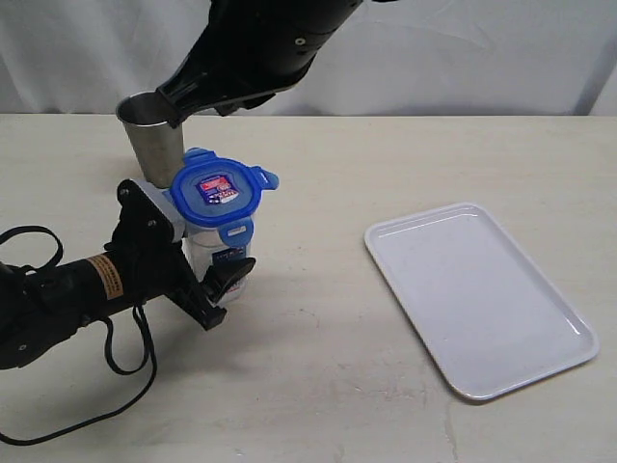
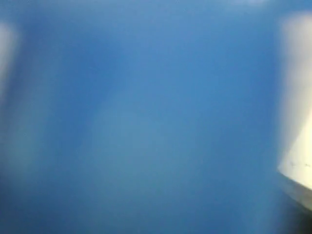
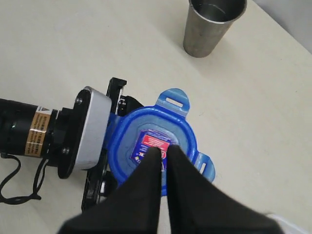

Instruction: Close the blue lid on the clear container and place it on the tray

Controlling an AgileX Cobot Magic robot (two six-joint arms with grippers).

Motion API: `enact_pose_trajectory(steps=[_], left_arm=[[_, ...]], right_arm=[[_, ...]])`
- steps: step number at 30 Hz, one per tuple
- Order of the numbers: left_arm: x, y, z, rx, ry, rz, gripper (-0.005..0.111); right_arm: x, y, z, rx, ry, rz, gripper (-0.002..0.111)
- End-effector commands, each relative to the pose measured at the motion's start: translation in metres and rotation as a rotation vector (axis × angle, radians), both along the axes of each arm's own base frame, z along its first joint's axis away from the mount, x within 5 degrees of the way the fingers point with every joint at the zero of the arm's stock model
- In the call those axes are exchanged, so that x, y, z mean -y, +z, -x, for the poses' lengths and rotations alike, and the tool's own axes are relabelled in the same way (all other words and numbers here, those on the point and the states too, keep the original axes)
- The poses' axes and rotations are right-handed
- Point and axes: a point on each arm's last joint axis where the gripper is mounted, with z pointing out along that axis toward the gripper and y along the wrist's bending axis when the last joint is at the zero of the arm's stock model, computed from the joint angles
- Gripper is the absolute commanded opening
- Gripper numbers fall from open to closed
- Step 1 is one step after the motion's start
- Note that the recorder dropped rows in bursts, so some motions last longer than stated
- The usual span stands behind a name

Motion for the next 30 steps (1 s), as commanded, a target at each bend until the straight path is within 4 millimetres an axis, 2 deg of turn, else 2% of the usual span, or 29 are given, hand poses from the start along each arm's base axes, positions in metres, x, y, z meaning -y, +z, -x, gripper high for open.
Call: enact_pose_trajectory(steps=[1, 4, 9, 12, 17, 21, 30], left_arm=[[0.003, 0.009, -0.001, 0.036, -0.037, 0.004, 0.000], [0.006, 0.012, 0.001, 0.062, -0.084, 0.019, 0.000], [0.009, 0.016, 0.002, 0.095, -0.115, 0.046, 0.000], [0.009, 0.017, 0.002, 0.102, -0.116, 0.054, 0.000], [0.009, 0.017, 0.002, 0.098, -0.114, 0.059, 0.000], [0.009, 0.017, 0.002, 0.091, -0.111, 0.067, 0.000], [0.009, 0.017, 0.002, 0.077, -0.104, 0.084, 0.000]], right_arm=[[0.027, 0.004, -0.018, -0.014, -0.123, -0.014, 0.011], [0.044, 0.003, -0.027, -0.099, -0.173, -0.060, 0.020], [0.066, -0.003, -0.034, -0.293, -0.154, -0.120, 0.036], [0.075, -0.011, -0.036, -0.371, -0.181, -0.110, 0.038], [0.072, -0.039, -0.033, -0.465, -0.207, -0.140, 0.038], [0.070, -0.059, -0.038, -0.445, -0.251, -0.180, 0.038], [0.060, -0.078, -0.044, -0.378, -0.251, -0.338, 0.038]])
